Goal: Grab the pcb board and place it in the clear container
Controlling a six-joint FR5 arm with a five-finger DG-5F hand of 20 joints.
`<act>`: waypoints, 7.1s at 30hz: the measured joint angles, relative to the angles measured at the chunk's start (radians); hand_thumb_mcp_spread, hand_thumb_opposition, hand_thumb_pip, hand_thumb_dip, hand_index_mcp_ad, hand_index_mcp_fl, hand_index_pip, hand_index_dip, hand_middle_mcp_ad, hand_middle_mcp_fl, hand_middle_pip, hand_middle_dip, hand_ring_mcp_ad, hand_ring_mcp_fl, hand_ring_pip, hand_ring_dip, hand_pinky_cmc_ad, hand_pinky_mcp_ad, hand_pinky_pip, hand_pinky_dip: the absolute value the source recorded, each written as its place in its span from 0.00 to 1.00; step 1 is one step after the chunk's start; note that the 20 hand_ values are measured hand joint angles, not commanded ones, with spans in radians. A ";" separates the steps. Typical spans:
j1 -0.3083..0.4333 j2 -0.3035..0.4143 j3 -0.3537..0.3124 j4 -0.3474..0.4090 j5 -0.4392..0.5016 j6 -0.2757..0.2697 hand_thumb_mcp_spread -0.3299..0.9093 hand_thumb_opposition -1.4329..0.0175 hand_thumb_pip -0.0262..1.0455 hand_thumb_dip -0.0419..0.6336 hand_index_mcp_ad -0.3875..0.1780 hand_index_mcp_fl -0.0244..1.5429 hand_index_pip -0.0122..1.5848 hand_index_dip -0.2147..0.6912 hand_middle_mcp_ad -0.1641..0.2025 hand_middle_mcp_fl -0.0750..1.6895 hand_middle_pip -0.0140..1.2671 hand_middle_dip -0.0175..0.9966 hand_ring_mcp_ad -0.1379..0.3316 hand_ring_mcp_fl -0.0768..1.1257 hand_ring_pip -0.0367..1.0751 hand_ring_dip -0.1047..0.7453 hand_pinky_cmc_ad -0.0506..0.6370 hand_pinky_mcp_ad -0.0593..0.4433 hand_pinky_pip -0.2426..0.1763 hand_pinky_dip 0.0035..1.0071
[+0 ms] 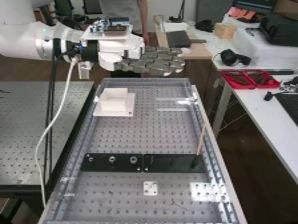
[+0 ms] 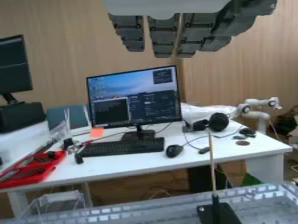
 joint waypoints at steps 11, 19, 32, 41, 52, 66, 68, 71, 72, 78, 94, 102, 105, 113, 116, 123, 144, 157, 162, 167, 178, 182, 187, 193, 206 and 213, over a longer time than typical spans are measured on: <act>-0.012 -0.105 -0.047 0.061 0.075 -0.007 0.55 0.56 0.42 0.23 0.69 0.04 0.05 0.26 0.65 0.15 0.10 0.14 0.51 0.06 0.11 0.17 0.27 0.28 0.52 0.32; -0.045 -0.163 -0.056 0.093 0.089 -0.029 0.57 0.45 0.57 0.32 0.68 0.04 0.06 0.21 0.65 0.20 0.10 0.23 0.58 0.06 0.13 0.19 0.38 0.40 0.45 0.38; -0.090 -0.265 -0.039 0.169 0.045 -0.068 0.61 0.39 0.79 0.54 0.66 0.03 0.06 0.16 0.64 0.23 0.28 0.52 0.59 0.17 0.14 0.37 0.45 0.42 0.43 0.37; -0.147 -0.334 0.015 0.191 -0.062 -0.088 0.64 0.35 0.86 0.65 0.61 0.03 0.06 0.10 0.62 0.22 0.52 0.63 0.60 0.29 0.16 0.61 0.45 0.41 0.44 0.27; -0.204 -0.381 0.053 0.207 -0.150 -0.081 0.64 0.33 0.86 0.67 0.59 0.03 0.06 0.09 0.63 0.22 0.60 0.69 0.56 0.33 0.18 0.69 0.44 0.42 0.52 0.21; -0.225 -0.404 0.044 0.243 -0.198 -0.025 0.65 0.33 0.86 0.67 0.56 0.04 0.07 0.10 0.62 0.22 0.66 0.77 0.54 0.34 0.27 0.76 0.44 0.42 0.54 0.19; -0.225 -0.409 0.042 0.250 -0.200 -0.016 0.66 0.33 0.86 0.67 0.56 0.04 0.07 0.11 0.62 0.21 0.69 0.78 0.54 0.34 0.30 0.76 0.44 0.42 0.55 0.19; -0.225 -0.413 0.039 0.260 -0.201 -0.012 0.66 0.33 0.86 0.67 0.56 0.04 0.07 0.12 0.63 0.20 0.74 0.81 0.52 0.34 0.36 0.79 0.44 0.42 0.55 0.19; -0.225 -0.414 0.039 0.261 -0.201 -0.012 0.67 0.33 0.85 0.67 0.56 0.04 0.07 0.13 0.62 0.19 0.75 0.82 0.50 0.33 0.37 0.79 0.44 0.42 0.55 0.19; -0.228 -0.422 0.038 0.276 -0.207 0.000 0.67 0.33 0.81 0.67 0.55 0.04 0.07 0.13 0.63 0.18 0.81 0.85 0.45 0.33 0.46 0.80 0.44 0.42 0.57 0.19; -0.233 -0.442 0.037 0.305 -0.222 0.007 0.69 0.33 0.81 0.67 0.52 0.04 0.07 0.15 0.62 0.18 0.85 0.88 0.44 0.31 0.50 0.84 0.45 0.42 0.59 0.19; -0.235 -0.449 0.033 0.331 -0.229 0.010 0.69 0.32 0.81 0.67 0.52 0.04 0.07 0.15 0.62 0.18 0.85 0.88 0.43 0.31 0.54 0.83 0.45 0.41 0.63 0.19; -0.238 -0.452 0.033 0.337 -0.229 0.011 0.69 0.32 0.81 0.67 0.52 0.04 0.07 0.15 0.63 0.17 0.86 0.88 0.43 0.32 0.53 0.83 0.45 0.41 0.63 0.19; -0.240 -0.464 0.033 0.357 -0.228 0.020 0.69 0.32 0.81 0.67 0.51 0.04 0.07 0.15 0.63 0.18 0.86 0.88 0.44 0.33 0.53 0.83 0.48 0.42 0.66 0.19; -0.240 -0.467 0.032 0.360 -0.228 0.023 0.69 0.32 0.81 0.67 0.50 0.04 0.07 0.15 0.63 0.19 0.86 0.88 0.43 0.32 0.54 0.84 0.48 0.42 0.66 0.19; -0.242 -0.471 0.029 0.369 -0.226 0.032 0.69 0.32 0.81 0.67 0.50 0.04 0.07 0.15 0.62 0.19 0.86 0.88 0.43 0.34 0.52 0.84 0.51 0.42 0.67 0.19; -0.235 -0.449 -0.027 0.482 -0.193 0.075 0.69 0.32 0.82 0.67 0.50 0.04 0.07 0.11 0.62 0.25 0.90 0.83 0.44 0.38 0.23 0.85 0.50 0.42 0.63 0.19; -0.230 -0.453 -0.016 0.443 -0.200 0.051 0.69 0.32 0.82 0.67 0.49 0.04 0.07 0.08 0.64 0.25 0.90 0.81 0.43 0.37 0.15 0.85 0.49 0.42 0.55 0.19; -0.230 -0.445 -0.016 0.449 -0.206 0.049 0.69 0.32 0.83 0.67 0.47 0.04 0.07 0.05 0.63 0.25 0.81 0.78 0.44 0.35 0.15 0.85 0.49 0.42 0.54 0.18; -0.230 -0.437 -0.016 0.454 -0.212 0.053 0.69 0.32 0.83 0.67 0.47 0.04 0.07 0.04 0.62 0.24 0.81 0.78 0.44 0.35 0.16 0.85 0.49 0.42 0.55 0.18; -0.228 -0.447 -0.013 0.452 -0.208 0.056 0.69 0.32 0.83 0.67 0.47 0.04 0.07 0.04 0.62 0.24 0.81 0.78 0.43 0.35 0.19 0.85 0.49 0.42 0.55 0.18; -0.227 -0.454 -0.015 0.451 -0.201 0.059 0.69 0.32 0.83 0.67 0.47 0.04 0.07 0.04 0.62 0.24 0.81 0.78 0.43 0.35 0.20 0.85 0.49 0.42 0.55 0.18; -0.226 -0.451 -0.030 0.468 -0.191 0.068 0.69 0.32 0.83 0.67 0.47 0.04 0.07 0.03 0.62 0.24 0.80 0.78 0.43 0.35 0.20 0.85 0.49 0.42 0.55 0.18; -0.220 -0.448 -0.052 0.504 -0.172 0.083 0.69 0.32 0.84 0.67 0.47 0.04 0.07 0.03 0.62 0.24 0.80 0.78 0.44 0.35 0.20 0.85 0.48 0.42 0.55 0.18; -0.198 -0.460 -0.086 0.578 -0.131 0.100 0.69 0.32 0.84 0.67 0.47 0.03 0.07 0.03 0.63 0.19 0.80 0.81 0.44 0.30 0.27 0.85 0.49 0.42 0.55 0.19; -0.192 -0.457 -0.100 0.584 -0.121 0.089 0.69 0.32 0.83 0.67 0.47 0.03 0.07 0.03 0.62 0.18 0.80 0.82 0.44 0.30 0.28 0.85 0.48 0.42 0.55 0.19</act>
